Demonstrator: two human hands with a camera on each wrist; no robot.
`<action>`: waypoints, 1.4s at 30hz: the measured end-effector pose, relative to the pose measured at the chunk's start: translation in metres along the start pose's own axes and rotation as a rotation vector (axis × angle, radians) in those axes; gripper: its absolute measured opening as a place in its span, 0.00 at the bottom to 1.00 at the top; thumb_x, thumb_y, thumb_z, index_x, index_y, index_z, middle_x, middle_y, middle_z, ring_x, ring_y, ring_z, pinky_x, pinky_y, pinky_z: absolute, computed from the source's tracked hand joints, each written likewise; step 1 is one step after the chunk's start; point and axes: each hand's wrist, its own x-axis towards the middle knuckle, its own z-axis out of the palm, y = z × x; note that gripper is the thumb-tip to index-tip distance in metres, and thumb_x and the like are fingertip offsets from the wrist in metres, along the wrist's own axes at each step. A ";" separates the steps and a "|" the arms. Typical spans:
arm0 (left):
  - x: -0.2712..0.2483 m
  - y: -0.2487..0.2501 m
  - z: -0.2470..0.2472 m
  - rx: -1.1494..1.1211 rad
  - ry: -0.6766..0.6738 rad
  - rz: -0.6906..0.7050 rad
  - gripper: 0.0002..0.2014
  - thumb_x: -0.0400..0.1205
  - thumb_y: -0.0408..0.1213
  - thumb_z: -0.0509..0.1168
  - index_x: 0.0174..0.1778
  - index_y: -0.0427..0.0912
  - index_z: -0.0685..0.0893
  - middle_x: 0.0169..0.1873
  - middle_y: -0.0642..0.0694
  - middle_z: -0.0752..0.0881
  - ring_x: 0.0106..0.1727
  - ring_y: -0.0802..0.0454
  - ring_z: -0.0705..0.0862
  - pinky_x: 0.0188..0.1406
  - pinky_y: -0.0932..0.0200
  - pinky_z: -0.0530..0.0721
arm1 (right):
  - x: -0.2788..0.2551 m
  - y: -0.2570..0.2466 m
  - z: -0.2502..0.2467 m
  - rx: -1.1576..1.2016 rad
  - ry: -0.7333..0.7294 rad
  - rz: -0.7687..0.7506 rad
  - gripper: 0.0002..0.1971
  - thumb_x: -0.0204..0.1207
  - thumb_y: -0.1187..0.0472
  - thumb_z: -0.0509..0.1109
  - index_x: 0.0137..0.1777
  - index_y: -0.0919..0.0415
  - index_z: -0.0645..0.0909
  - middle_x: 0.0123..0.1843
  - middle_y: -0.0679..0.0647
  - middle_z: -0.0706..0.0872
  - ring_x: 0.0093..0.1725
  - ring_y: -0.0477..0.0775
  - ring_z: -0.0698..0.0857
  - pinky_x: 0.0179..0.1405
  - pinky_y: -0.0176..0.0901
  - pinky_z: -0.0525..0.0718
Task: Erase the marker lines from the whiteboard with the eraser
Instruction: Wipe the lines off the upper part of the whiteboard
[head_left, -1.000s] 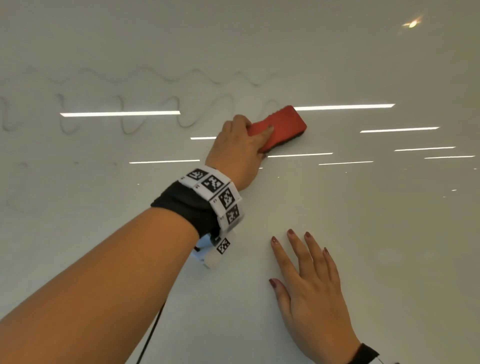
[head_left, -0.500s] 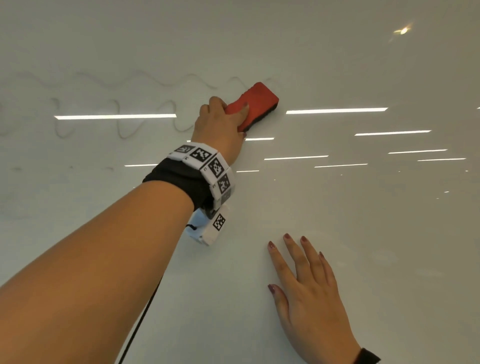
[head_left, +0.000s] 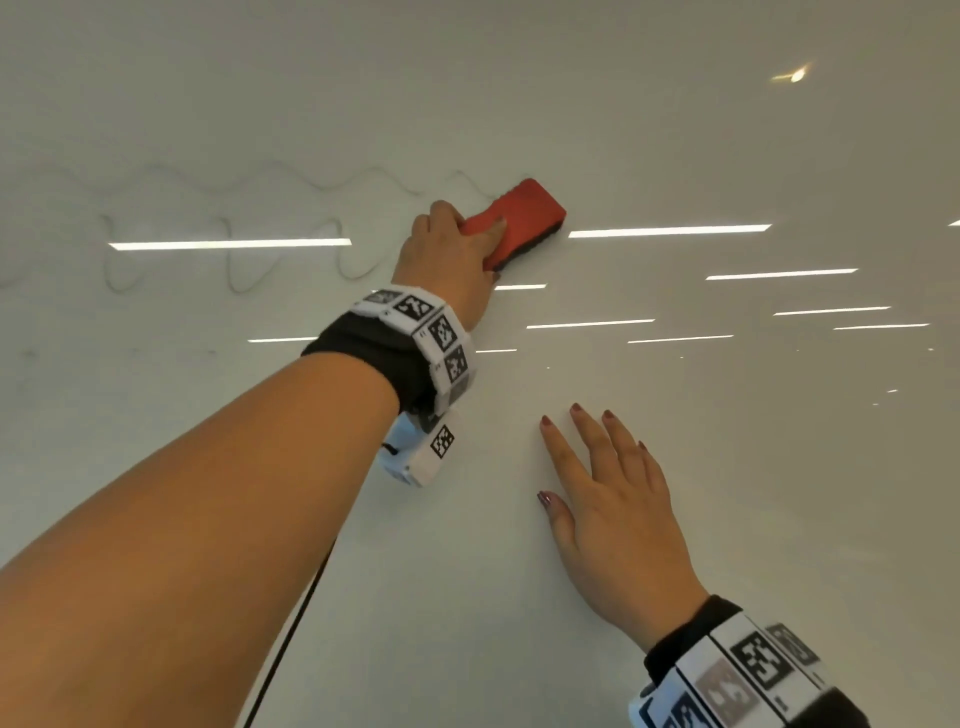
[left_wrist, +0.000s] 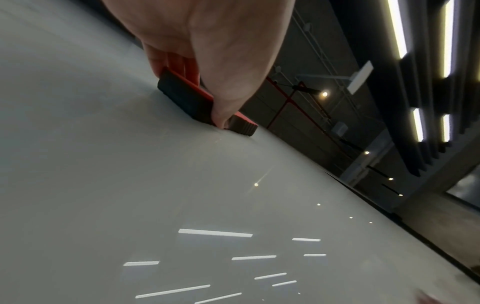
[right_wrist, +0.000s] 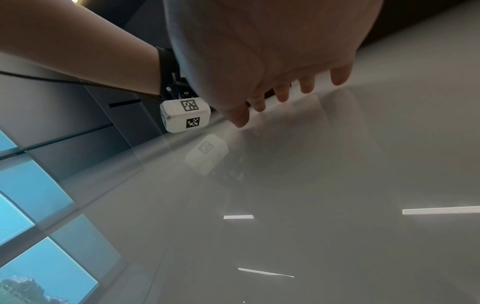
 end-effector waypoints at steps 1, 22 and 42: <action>0.009 -0.005 -0.002 0.002 0.009 -0.017 0.27 0.82 0.46 0.62 0.78 0.56 0.66 0.64 0.37 0.69 0.63 0.37 0.70 0.62 0.47 0.74 | 0.002 0.003 0.000 -0.003 0.007 0.000 0.29 0.80 0.45 0.50 0.81 0.49 0.61 0.80 0.55 0.68 0.78 0.61 0.67 0.73 0.59 0.64; -0.013 0.005 0.010 -0.029 0.020 0.025 0.26 0.82 0.46 0.60 0.78 0.55 0.65 0.65 0.36 0.69 0.63 0.37 0.70 0.64 0.47 0.73 | -0.002 0.003 0.006 0.002 0.022 0.004 0.31 0.80 0.45 0.50 0.83 0.52 0.57 0.82 0.56 0.62 0.81 0.63 0.62 0.75 0.59 0.62; -0.016 -0.042 -0.006 -0.045 0.028 -0.102 0.27 0.82 0.45 0.62 0.78 0.55 0.65 0.69 0.36 0.66 0.68 0.37 0.67 0.69 0.48 0.69 | 0.001 -0.008 0.009 0.070 0.054 0.039 0.30 0.80 0.47 0.47 0.82 0.54 0.60 0.81 0.58 0.64 0.80 0.67 0.60 0.74 0.67 0.63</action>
